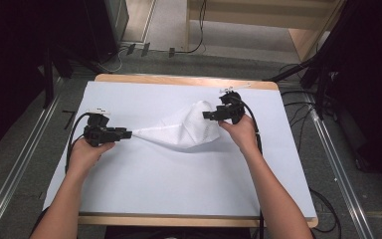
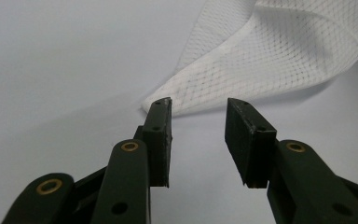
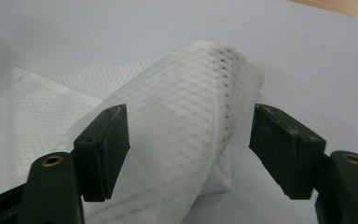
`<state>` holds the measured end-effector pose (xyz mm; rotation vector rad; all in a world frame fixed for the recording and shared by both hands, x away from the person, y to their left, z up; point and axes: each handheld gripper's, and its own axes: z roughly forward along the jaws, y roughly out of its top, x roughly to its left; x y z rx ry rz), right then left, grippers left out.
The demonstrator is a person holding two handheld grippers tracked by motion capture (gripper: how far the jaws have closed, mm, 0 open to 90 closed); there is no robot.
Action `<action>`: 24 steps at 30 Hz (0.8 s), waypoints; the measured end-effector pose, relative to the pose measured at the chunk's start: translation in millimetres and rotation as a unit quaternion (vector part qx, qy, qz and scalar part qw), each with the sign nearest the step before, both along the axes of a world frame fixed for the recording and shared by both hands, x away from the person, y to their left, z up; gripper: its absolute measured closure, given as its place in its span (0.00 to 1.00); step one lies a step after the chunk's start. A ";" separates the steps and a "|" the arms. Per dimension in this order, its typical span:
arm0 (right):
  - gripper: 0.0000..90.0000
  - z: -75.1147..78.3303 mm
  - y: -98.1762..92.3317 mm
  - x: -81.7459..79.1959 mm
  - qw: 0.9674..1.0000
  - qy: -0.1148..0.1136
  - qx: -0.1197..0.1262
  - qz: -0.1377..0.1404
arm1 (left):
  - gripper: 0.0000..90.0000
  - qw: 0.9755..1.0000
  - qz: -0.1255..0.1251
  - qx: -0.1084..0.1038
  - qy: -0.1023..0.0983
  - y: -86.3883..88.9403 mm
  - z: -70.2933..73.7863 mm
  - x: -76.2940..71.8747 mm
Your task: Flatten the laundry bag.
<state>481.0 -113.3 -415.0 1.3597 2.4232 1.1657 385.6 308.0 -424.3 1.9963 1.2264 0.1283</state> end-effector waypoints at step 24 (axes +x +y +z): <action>0.98 4.5 2.4 -27.0 0.998 -0.037 0.014 0.046 | 0.67 1.000 0.014 0.006 -0.002 7.5 -0.5 -9.8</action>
